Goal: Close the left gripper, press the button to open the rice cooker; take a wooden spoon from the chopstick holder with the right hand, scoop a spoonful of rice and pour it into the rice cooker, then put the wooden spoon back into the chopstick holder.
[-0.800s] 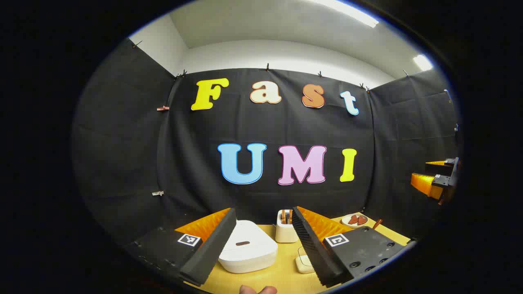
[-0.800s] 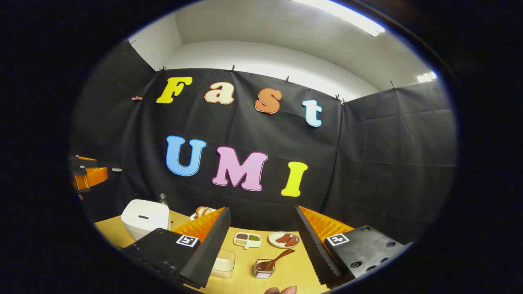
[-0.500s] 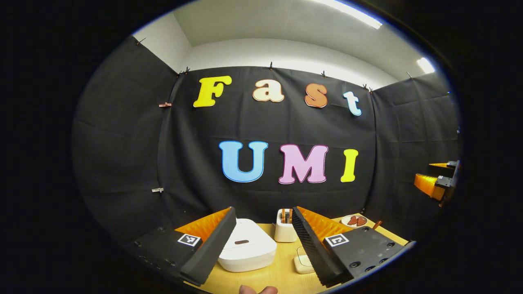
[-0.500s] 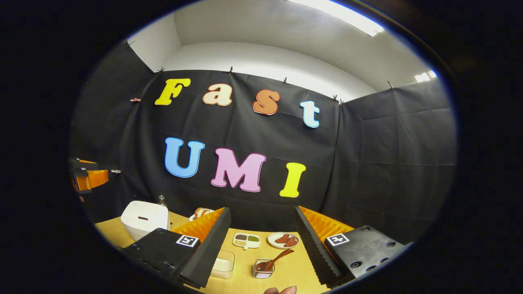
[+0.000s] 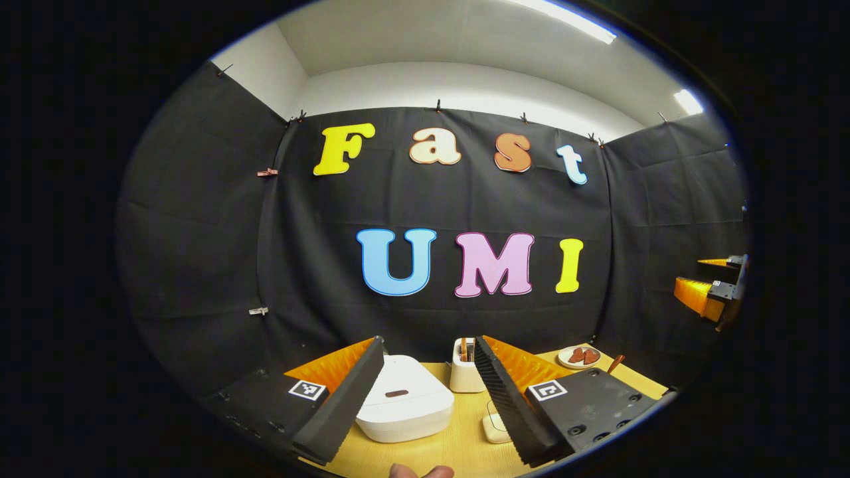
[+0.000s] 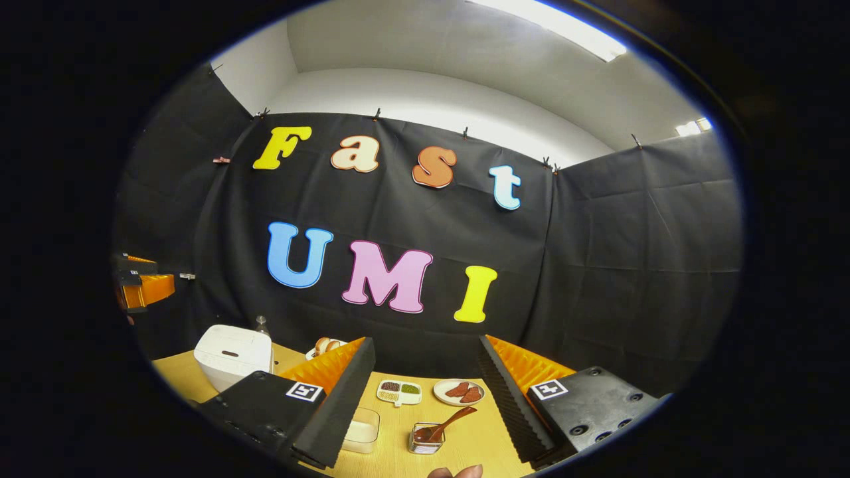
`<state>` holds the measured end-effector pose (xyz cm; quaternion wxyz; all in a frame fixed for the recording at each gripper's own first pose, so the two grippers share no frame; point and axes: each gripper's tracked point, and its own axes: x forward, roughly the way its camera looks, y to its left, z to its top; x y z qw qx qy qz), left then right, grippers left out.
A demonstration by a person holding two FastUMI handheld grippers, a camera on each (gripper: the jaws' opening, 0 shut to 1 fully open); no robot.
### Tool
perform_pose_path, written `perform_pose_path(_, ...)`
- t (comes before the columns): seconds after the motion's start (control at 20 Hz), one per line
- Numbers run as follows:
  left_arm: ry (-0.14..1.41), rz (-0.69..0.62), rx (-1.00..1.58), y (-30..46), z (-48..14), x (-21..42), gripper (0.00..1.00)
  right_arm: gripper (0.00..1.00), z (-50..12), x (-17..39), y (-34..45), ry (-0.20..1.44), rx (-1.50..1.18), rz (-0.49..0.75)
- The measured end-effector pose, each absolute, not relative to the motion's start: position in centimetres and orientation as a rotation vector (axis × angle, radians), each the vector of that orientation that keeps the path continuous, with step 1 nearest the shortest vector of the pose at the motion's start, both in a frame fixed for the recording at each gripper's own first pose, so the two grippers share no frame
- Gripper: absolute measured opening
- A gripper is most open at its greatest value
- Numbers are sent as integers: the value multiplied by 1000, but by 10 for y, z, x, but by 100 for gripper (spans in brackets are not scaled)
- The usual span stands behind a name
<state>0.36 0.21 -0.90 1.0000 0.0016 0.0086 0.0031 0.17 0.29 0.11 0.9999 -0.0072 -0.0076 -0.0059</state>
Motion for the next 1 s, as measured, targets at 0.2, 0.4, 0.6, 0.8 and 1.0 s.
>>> perform_pose_path(0.2, 15, -5, 5, 1, -9, 6, 95, 97, -1, 6, 2, -16, -25, -13)
perform_pose_path(0.4, 22, -47, 10, -5, -11, 18, 87, 97, -3, 10, -4, -21, -35, -31)
perform_pose_path(0.6, 89, -163, -4, -13, -33, 44, 32, 97, -6, 13, -11, -27, -45, -46)
perform_pose_path(0.8, 163, -328, -39, -17, -54, 70, 7, 97, -15, 14, -20, -10, -47, -63)
perform_pose_path(1.0, 339, -428, 54, 10, -97, 111, 7, 97, -27, 13, -34, 12, -65, -92)
